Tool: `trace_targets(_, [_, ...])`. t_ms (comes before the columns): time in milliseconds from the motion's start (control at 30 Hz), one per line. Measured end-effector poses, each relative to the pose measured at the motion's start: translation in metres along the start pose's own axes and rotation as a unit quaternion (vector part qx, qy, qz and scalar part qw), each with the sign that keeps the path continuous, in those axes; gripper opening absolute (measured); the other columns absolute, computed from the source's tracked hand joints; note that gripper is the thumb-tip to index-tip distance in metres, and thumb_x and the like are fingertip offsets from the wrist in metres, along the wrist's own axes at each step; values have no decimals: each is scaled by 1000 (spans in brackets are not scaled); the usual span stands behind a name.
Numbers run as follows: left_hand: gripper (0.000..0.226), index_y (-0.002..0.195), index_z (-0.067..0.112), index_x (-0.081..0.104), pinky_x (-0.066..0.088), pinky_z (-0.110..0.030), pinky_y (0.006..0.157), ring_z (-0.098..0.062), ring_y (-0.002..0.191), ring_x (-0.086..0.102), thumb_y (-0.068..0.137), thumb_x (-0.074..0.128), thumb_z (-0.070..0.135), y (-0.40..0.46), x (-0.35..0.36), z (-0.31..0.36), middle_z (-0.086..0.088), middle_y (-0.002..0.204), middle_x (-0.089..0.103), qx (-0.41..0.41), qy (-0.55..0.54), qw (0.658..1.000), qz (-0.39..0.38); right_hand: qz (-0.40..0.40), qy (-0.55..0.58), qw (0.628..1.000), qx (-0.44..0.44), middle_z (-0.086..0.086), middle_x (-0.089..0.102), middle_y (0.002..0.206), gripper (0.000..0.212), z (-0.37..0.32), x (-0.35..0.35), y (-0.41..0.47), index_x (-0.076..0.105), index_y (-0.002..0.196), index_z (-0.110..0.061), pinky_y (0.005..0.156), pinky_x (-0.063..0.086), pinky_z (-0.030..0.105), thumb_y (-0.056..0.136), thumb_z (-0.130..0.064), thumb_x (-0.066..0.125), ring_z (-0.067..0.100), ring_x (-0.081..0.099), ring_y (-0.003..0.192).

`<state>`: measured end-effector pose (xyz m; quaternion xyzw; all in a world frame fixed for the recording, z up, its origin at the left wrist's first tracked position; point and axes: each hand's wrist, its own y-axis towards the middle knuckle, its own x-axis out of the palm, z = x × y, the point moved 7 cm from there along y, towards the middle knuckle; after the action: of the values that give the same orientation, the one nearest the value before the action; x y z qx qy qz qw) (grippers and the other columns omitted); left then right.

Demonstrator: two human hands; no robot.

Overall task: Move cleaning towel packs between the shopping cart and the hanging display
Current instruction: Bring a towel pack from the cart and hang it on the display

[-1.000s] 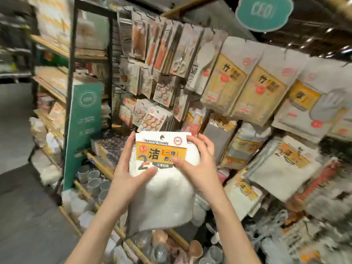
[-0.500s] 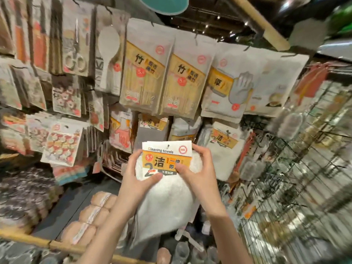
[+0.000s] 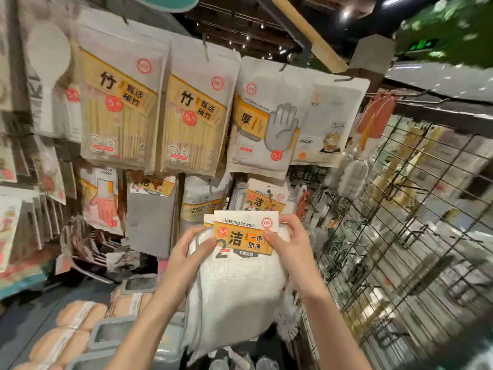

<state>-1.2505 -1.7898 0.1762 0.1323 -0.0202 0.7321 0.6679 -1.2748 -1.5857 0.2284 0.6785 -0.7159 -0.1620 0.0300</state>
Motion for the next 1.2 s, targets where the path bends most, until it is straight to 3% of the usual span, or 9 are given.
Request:
trace_targets(133, [33, 91, 30, 63, 41, -55, 100, -30, 107, 61, 70, 67, 55, 11, 18, -7, -4, 108, 70, 11, -23, 1000, 16, 4, 31, 999, 22, 7, 68, 108, 23, 12, -24, 24, 55, 101, -10, 91, 51, 49, 82, -9, 69, 26, 68, 97])
trace_targets(300, [14, 82, 22, 60, 41, -34, 90, -17, 100, 59, 83, 68, 33, 26, 19, -4, 16, 92, 66, 56, 18, 995, 81, 55, 27, 997, 46, 5, 66, 111, 21, 36, -41, 52, 56, 94, -20, 91, 52, 44, 82, -11, 70, 22, 66, 98])
trace_targets(433, [14, 90, 12, 58, 38, -7, 79, 16, 90, 55, 82, 68, 5, 32, 6, 2, 25, 88, 63, 94, 69, 985, 127, 104, 2, 992, 70, 3, 59, 115, 21, 55, -47, 78, 54, 101, -15, 76, 51, 24, 84, -11, 68, 16, 61, 98])
trace_targets(500, [18, 89, 13, 57, 36, 1, 75, 21, 87, 52, 82, 67, 1, 36, -2, 3, 26, 89, 63, 110, 91, 980, 137, 118, 13, 990, 71, 6, 60, 116, 22, 62, -46, 90, 54, 102, -12, 74, 50, 22, 85, -9, 67, 18, 62, 98])
trace_targets(633, [19, 89, 17, 57, 34, 2, 76, 22, 88, 50, 82, 68, 3, 39, -9, 2, 13, 97, 62, 120, 121, 975, 143, 139, 7, 988, 66, 6, 61, 113, 20, 66, -45, 102, 55, 100, -12, 67, 47, 16, 85, -7, 66, 18, 62, 94])
trace_targets(833, [23, 87, 26, 58, 34, -19, 90, 16, 96, 51, 82, 69, 7, 46, -13, -6, 25, 95, 62, 113, 130, 974, 143, 169, -13, 984, 63, -7, 54, 98, 21, 70, -54, 111, 54, 106, -8, 63, 41, 12, 87, -8, 64, 6, 55, 83])
trace_targets(900, [25, 85, 30, 59, 35, -18, 89, 15, 96, 52, 82, 69, 7, 47, -14, -5, 19, 98, 63, 116, 134, 973, 149, 167, -16, 984, 65, 2, 58, 107, 21, 72, -54, 117, 54, 104, -10, 68, 46, 15, 86, -9, 65, 15, 60, 92])
trace_targets(1033, [21, 88, 20, 58, 34, -6, 83, 15, 93, 51, 82, 68, 2, 46, -17, -3, 9, 101, 62, 126, 153, 968, 154, 160, -40, 984, 69, 2, 57, 109, 22, 76, -48, 124, 52, 99, -18, 89, 51, 37, 84, -14, 68, 21, 60, 101])
trace_targets(1200, [21, 87, 20, 58, 33, -1, 78, 20, 89, 50, 82, 68, 2, 41, -26, -8, 11, 101, 62, 113, 152, 967, 170, 155, -36, 985, 69, -15, 50, 89, 23, 79, -43, 120, 50, 100, -19, 88, 49, 31, 86, -11, 66, 15, 56, 96])
